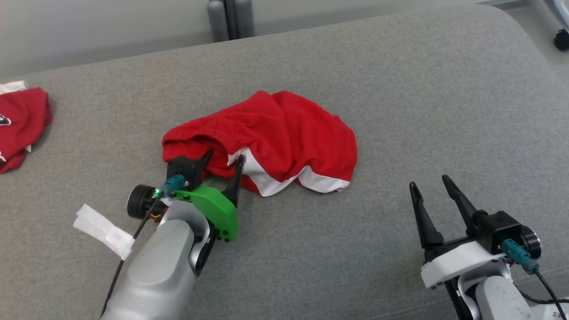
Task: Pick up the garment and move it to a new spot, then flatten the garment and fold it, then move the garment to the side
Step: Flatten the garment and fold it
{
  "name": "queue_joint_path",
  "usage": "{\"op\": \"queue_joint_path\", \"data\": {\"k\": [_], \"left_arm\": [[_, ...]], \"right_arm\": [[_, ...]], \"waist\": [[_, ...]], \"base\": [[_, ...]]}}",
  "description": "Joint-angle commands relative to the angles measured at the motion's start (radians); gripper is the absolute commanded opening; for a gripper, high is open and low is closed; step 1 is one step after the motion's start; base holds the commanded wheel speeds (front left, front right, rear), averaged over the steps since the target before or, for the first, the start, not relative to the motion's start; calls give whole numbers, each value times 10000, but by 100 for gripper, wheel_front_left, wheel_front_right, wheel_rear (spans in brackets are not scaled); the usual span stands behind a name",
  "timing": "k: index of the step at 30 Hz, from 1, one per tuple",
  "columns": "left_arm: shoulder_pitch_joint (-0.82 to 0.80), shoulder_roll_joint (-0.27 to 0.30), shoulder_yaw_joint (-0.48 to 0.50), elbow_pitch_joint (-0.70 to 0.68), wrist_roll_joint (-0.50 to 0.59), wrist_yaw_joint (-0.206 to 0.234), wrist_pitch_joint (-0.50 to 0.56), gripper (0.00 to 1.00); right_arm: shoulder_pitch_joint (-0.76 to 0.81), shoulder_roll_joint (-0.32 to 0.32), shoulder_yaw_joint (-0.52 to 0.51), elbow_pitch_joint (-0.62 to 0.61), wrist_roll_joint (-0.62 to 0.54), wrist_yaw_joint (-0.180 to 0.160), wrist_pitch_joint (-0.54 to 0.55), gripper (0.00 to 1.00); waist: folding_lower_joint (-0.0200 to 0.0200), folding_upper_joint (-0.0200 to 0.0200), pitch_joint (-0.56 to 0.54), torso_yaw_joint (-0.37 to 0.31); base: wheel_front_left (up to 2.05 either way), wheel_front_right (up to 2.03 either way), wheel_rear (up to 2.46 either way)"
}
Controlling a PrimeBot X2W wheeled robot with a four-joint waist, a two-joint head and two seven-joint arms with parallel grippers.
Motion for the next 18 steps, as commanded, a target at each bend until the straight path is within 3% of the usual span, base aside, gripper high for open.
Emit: {"op": "queue_joint_path", "data": {"k": [1,3,4,5,6,8,18], "left_arm": [[-227,58,-112,133,-143,-30,-49,100],[-371,50,-282,317,-246,-31,-67,100],[-429,48,-371,416,-316,-31,-88,87],[-466,42,-430,479,-368,-31,-116,67],[-496,37,-465,522,-435,-31,-131,38],[-580,22,-553,562,-598,-31,-236,0],[-127,-73,-151,-552,-534,35,-454,0]], "right_arm": [[-70,-34,3,-23,72,-14,-5,100],[-70,-34,18,-2,98,-14,-3,100],[-75,-34,22,17,99,-14,-5,100],[-76,-34,21,32,97,-14,-4,100],[-74,-34,21,47,105,-14,-4,100],[-56,-32,70,119,142,-14,-4,100],[-598,-35,671,920,257,-14,-4,100]], "waist": [[0,0,187,-132],[0,0,229,-136],[0,0,245,-134],[0,0,254,-128],[0,0,258,-118],[0,0,262,-75],[0,0,346,514]], "base": [[0,0,0],[0,0,0],[0,0,0],[0,0,0],[0,0,0],[0,0,0],[0,0,0]]}}
